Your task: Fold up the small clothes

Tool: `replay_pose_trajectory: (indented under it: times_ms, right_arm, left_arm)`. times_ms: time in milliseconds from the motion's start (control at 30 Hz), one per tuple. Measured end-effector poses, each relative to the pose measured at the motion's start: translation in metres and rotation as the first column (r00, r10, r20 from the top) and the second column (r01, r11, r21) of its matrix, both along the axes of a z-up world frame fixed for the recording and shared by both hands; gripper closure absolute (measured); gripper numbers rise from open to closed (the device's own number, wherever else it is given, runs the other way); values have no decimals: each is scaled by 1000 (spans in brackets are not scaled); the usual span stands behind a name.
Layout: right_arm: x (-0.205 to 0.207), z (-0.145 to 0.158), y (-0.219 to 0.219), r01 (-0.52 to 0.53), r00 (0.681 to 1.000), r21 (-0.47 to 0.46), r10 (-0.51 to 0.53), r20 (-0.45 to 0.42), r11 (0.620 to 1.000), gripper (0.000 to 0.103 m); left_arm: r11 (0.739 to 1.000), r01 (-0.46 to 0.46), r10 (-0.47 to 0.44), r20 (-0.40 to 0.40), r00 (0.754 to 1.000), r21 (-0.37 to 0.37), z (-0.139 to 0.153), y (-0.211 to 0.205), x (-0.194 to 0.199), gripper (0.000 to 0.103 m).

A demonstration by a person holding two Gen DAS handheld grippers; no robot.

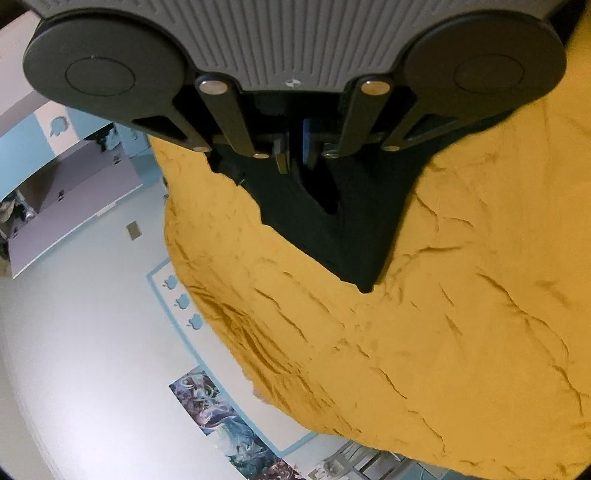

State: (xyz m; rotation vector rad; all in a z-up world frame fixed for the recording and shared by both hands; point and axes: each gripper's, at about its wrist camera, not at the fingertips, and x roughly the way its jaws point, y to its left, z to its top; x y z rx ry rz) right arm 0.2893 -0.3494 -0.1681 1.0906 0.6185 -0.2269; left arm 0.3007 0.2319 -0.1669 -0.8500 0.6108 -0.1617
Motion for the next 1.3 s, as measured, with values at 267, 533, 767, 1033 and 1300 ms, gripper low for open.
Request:
replay_pose_trajectory:
  times_ms: [267,533,767,1033,1300]
  right_arm:
    - [-9,-23,-10,-42,997,-41,39,-69,998,91]
    - [-35,50,7,-71,996,-312,82,21,947,66]
    - [43,47,37,-285,938,-297,329,108,911,53]
    - [131,-30,40,-417,909,-238,396,-133,877,69]
    - [122,-29,30,-310,949,-265,282,-140,913,68]
  left_arm:
    - [993,73,-51,-219,974,93,-34,-9,-7,97]
    - [956,88,-50,-140,989,280,33,-22,-25,96]
    - [968,221,-214,-73,974,115,17,-58,18,91]
    - [959,195,-142,-250,958,204,-35,-56,61,94]
    - [970,210,-183,-202,962,125,-27,-49,46,83]
